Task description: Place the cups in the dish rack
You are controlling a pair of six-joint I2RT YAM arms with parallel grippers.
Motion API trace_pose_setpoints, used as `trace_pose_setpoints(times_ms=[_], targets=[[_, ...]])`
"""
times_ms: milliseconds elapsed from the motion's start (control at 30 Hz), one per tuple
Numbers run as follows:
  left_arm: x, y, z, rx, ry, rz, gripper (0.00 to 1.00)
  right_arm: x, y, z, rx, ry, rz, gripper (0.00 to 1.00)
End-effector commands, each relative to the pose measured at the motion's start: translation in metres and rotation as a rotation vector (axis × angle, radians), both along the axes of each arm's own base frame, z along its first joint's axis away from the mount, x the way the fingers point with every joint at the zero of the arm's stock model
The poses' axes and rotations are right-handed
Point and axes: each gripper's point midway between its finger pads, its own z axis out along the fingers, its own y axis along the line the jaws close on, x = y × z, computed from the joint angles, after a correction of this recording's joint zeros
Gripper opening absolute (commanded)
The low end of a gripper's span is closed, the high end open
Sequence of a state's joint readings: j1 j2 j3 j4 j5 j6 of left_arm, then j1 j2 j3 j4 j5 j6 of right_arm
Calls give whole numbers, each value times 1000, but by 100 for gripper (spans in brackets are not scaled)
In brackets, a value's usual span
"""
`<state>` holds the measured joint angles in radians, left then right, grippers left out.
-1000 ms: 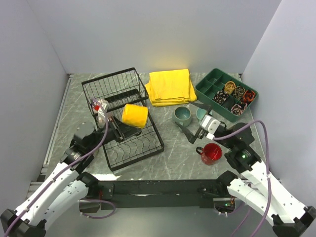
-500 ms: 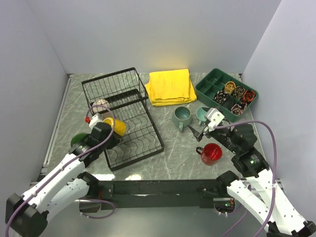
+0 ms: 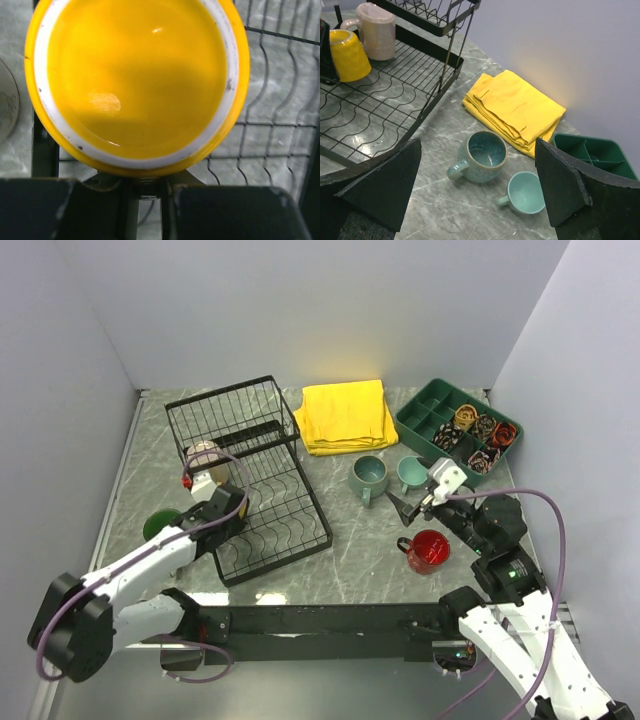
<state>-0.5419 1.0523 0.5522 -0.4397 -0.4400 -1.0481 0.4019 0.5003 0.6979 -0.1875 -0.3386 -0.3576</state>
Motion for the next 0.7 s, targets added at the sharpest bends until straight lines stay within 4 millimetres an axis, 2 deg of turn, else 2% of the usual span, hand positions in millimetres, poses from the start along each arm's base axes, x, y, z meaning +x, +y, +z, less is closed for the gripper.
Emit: trace_pose_setpoints(times_ms=[0, 67, 200, 367, 667], targets=[[27, 8, 13, 89, -74, 33, 10, -2, -2, 10, 49, -28, 1, 100], [28, 13, 8, 123, -61, 46, 14, -3, -3, 10, 51, -26, 0, 100], [32, 14, 5, 160, -50, 45, 39, -4, -4, 9, 56, -21, 0, 100], [39, 8, 4, 167, -36, 19, 54, -5, -5, 7, 62, -17, 1, 100], [38, 1, 24, 142, -74, -48, 59, -7, -8, 2, 48, -20, -7, 100]])
